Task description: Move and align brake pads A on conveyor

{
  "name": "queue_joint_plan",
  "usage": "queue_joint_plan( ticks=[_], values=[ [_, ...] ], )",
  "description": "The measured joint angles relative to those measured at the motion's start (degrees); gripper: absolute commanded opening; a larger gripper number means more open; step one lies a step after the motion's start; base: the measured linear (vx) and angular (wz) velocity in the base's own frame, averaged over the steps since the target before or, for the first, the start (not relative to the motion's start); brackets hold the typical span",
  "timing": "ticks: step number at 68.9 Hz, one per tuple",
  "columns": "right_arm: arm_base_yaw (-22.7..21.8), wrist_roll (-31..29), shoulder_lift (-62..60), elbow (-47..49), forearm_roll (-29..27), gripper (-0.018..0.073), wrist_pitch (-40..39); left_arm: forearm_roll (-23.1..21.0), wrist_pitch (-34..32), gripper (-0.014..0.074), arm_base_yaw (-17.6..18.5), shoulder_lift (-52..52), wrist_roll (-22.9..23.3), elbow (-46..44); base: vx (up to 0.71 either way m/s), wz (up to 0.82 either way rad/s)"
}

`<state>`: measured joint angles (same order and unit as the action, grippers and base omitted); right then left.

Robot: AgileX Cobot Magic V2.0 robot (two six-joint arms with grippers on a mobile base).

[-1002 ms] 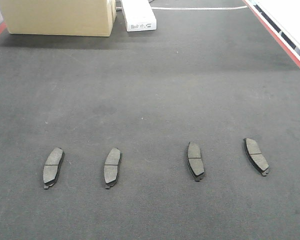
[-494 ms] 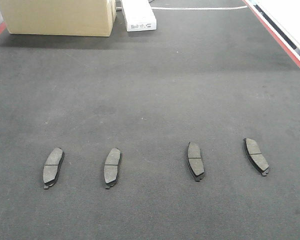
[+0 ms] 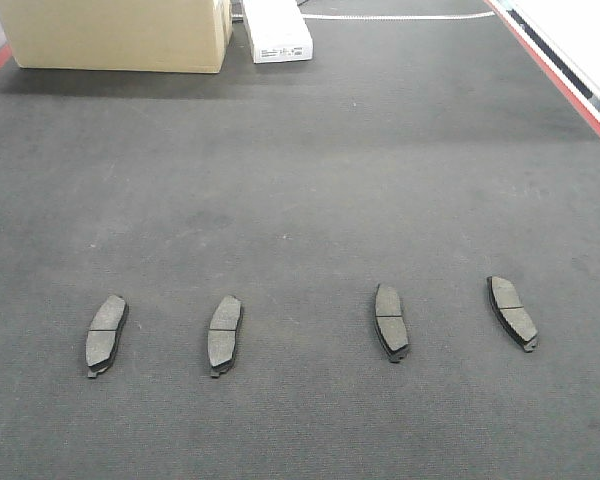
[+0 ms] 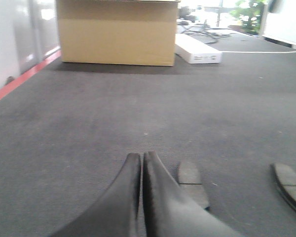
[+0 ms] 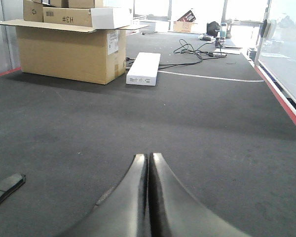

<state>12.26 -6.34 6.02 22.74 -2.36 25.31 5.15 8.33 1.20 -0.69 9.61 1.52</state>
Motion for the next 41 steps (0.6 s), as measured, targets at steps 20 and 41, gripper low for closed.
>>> queue_joint_plan(
  ticks=[20, 41],
  values=[
    [0.00, 0.00, 0.00, 0.00, 0.00, -0.0010, 0.00, 0.16, 0.00, -0.0006, 0.35, 0.00, 0.00, 0.00, 0.00, 0.00],
    [0.00, 0.00, 0.00, 0.00, 0.00, -0.0010, 0.00, 0.16, 0.00, -0.0006, 0.35, 0.00, 0.00, 0.00, 0.00, 0.00]
  ],
)
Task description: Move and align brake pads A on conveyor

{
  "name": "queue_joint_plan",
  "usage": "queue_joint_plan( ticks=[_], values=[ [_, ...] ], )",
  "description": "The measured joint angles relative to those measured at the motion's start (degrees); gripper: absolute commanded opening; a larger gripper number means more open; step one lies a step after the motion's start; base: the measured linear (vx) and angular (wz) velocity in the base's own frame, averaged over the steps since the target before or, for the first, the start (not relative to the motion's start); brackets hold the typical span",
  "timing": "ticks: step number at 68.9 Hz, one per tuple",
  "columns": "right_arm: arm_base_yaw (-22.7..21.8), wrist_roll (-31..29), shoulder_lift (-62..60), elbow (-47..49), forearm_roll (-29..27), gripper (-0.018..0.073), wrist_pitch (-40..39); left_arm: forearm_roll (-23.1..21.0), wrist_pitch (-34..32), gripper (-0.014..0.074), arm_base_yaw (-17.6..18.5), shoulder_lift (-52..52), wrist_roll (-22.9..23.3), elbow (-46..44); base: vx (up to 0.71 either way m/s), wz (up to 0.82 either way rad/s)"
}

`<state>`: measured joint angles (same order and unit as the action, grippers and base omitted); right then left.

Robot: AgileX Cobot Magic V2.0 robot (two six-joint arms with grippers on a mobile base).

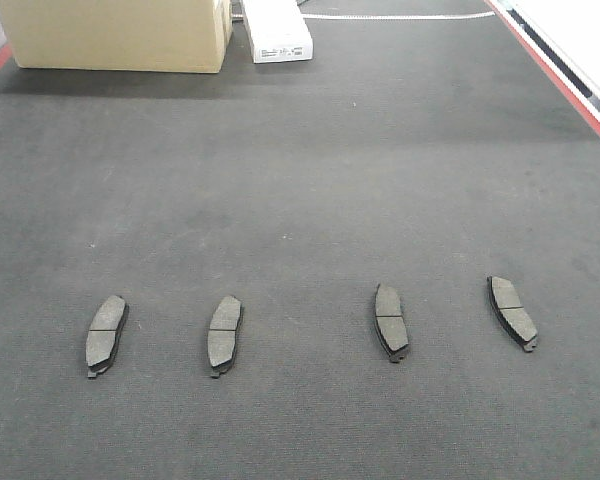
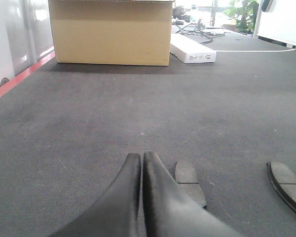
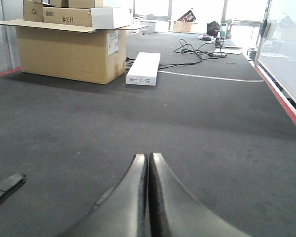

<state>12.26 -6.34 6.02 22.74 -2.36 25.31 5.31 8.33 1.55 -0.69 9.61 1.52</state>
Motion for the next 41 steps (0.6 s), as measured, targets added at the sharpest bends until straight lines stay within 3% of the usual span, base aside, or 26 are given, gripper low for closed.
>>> queue_joint_plan(
  ticks=[22, 35, 41],
  values=[
    [-0.52, 0.00, 0.00, -0.11, 1.08, -0.0010, 0.11, 0.01, 0.00, -0.0006, 0.00, 0.00, 0.00, 0.00, 0.00, 0.00],
    [-10.89, 0.00, 0.00, -5.11, 4.54, -0.0010, -4.36, 0.01, 0.00, -0.0006, 0.05, 0.00, 0.00, 0.00, 0.00, 0.00],
    [-13.02, 0.00, 0.00, -9.39, 5.90, -0.0010, -6.95, 0.01, 0.00, -0.0006, 0.05, 0.00, 0.00, 0.00, 0.00, 0.00]
  ],
)
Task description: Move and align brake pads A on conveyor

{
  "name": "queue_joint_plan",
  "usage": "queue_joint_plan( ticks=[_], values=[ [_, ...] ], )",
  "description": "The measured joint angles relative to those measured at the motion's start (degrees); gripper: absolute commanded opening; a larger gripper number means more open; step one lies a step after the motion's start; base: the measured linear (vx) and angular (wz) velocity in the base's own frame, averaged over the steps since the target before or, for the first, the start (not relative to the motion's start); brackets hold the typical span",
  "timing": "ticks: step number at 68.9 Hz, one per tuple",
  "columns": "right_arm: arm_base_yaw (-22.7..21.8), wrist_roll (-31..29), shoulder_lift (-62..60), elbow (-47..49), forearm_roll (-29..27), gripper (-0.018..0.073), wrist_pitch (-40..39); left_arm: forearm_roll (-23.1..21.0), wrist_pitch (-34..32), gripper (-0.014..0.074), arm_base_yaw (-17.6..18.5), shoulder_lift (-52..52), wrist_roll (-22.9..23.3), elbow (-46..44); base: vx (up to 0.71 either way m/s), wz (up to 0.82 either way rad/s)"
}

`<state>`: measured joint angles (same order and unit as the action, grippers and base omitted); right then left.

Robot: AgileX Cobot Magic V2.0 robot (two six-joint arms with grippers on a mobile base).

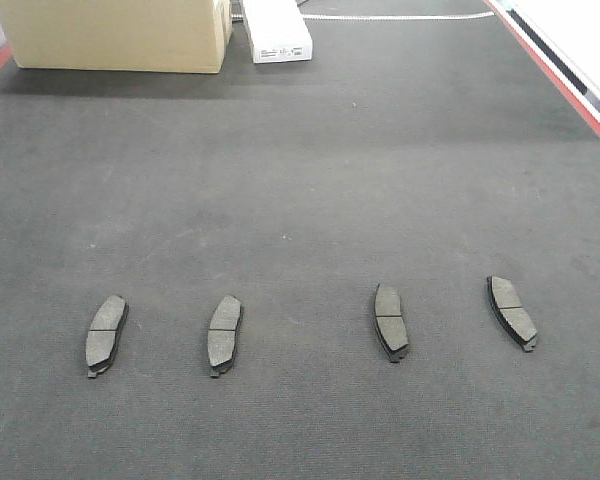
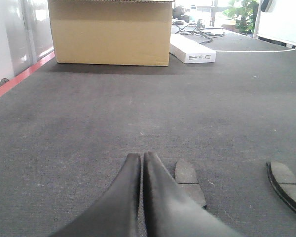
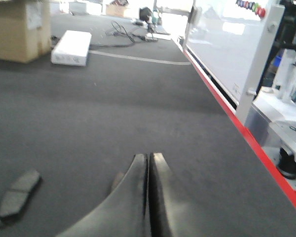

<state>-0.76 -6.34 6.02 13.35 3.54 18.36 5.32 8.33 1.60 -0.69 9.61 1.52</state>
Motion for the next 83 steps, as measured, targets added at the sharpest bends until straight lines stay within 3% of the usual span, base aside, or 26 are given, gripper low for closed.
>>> queue_joint_plan(
  ticks=[24, 61, 83],
  values=[
    [-0.01, 0.07, -6.46, -14.60, 0.50, -0.0010, -11.77, 0.00, -0.09, -0.0006, 0.06, 0.00, 0.00, 0.00, 0.00, 0.00],
    [-0.01, 7.44, -6.68, -14.94, 0.29, -0.0010, -13.02, 0.00, -0.02, -0.0006, 0.06, 0.00, 0.00, 0.00, 0.00, 0.00],
    [-0.01, 7.93, -6.68, -14.94, 0.29, -0.0010, -13.02, 0.00, -0.02, -0.0006, 0.06, 0.00, 0.00, 0.00, 0.00, 0.00]
  ],
)
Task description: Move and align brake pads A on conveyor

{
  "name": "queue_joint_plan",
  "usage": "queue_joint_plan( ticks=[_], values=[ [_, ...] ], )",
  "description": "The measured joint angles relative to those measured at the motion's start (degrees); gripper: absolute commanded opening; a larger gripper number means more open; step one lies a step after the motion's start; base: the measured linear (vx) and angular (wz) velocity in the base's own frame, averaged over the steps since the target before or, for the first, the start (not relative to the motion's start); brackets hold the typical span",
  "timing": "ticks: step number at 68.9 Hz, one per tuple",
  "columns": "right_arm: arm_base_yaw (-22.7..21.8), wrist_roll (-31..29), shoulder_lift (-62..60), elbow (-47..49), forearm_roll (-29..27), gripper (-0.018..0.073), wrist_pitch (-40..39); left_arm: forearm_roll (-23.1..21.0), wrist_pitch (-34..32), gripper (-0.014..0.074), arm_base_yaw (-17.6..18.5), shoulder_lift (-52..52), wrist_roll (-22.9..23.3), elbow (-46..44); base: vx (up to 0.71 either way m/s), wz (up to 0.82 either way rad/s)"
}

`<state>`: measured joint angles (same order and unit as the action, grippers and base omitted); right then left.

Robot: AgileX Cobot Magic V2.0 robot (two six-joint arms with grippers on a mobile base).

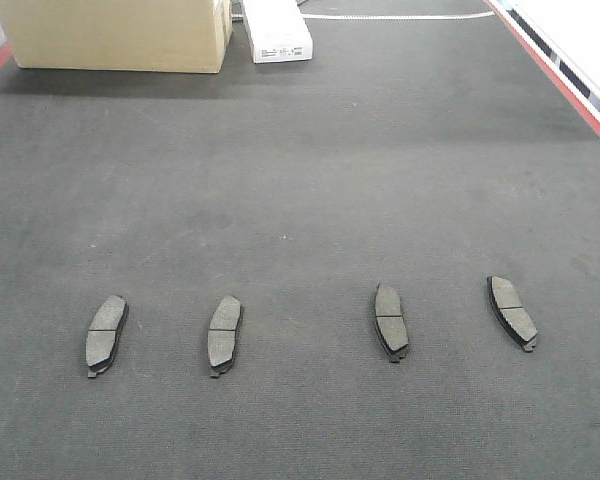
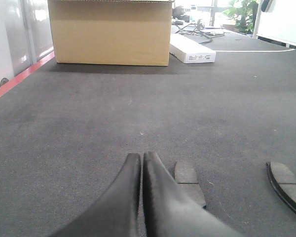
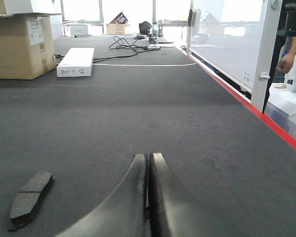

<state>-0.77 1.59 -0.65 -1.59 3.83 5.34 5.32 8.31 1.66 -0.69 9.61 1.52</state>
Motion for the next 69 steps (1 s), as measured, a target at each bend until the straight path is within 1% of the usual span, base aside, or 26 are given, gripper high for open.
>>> queue_joint_plan(
  ticks=[69],
  values=[
    [0.00, 0.00, 0.00, 0.00, 0.00, -0.0010, 0.00, 0.00, 0.00, -0.0006, 0.00, 0.00, 0.00, 0.00, 0.00, 0.00]
  ],
)
